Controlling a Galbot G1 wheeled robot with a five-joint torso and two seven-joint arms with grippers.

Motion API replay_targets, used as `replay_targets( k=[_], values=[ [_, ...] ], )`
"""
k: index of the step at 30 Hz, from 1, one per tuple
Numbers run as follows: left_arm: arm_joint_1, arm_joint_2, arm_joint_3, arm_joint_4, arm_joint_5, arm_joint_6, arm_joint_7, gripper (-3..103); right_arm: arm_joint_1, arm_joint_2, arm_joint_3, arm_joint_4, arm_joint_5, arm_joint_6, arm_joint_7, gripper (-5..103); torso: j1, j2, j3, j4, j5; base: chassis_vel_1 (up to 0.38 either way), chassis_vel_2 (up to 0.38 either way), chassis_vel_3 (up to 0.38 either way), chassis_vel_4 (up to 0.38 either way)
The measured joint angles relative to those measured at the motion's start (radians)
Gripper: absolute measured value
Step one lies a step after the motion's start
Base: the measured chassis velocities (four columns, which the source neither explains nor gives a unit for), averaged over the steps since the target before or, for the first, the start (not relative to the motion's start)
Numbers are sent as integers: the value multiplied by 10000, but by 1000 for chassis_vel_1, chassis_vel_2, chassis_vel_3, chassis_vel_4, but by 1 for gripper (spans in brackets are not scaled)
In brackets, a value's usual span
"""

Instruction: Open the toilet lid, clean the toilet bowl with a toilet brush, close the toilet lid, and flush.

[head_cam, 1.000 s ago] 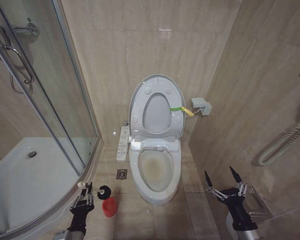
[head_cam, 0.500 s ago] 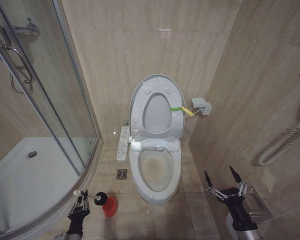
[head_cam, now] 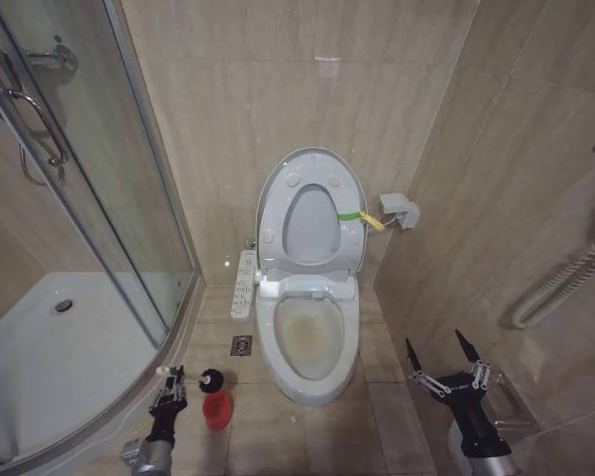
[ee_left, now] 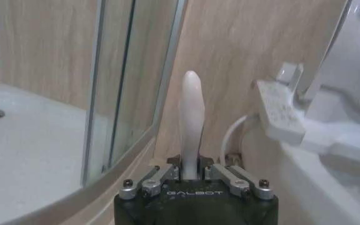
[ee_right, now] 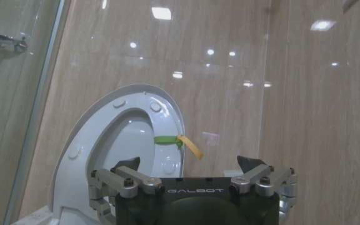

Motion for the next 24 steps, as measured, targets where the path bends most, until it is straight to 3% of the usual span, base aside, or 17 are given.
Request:
replay_targets(
  k=[10, 24],
  values=[
    [-105, -31, 35, 723, 460, 36, -236, 18, 0, 0, 0, 0, 0, 0, 0, 100, 0, 0, 0, 1, 0, 0, 0, 0, 0],
    [-350, 27, 93, 1394, 502, -126, -218, 18, 0, 0, 0, 0, 0, 0, 0, 100, -1, 0, 0, 1, 0, 0, 0, 0, 0]
  ],
)
